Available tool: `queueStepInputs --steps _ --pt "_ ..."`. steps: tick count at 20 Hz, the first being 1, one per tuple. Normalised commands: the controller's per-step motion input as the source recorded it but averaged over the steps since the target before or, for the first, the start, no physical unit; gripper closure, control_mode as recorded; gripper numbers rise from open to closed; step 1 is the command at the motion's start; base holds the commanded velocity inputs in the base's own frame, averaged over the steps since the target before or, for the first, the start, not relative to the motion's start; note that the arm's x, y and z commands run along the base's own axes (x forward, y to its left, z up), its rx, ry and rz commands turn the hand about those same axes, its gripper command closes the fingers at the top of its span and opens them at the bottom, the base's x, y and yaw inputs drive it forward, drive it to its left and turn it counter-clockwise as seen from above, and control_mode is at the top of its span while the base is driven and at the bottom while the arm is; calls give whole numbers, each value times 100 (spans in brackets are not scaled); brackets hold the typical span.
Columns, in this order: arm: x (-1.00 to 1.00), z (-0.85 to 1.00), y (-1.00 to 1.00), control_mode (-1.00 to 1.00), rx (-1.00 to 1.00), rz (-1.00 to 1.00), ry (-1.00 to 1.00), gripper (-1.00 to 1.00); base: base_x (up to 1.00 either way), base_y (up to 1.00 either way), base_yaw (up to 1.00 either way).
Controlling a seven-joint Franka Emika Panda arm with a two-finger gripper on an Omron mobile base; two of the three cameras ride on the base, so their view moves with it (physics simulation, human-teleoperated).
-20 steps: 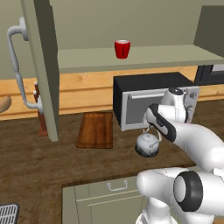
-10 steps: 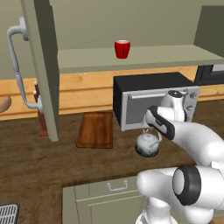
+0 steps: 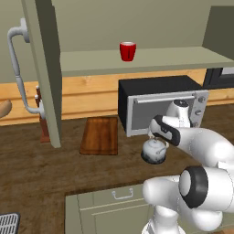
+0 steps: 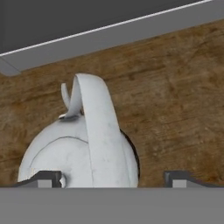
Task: Pick the kettle from the counter and place it on the tray. Then pick the mug from the cabinet and place it on the tray. Then close the cabinet doors.
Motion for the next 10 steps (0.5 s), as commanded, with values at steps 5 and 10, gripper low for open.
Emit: queueStepInputs --steps 5,10 --pt "0 -2 0 -100 0 0 0 100 0 0 0" --pt "-7 1 5 -100 0 0 -1 100 0 0 0"
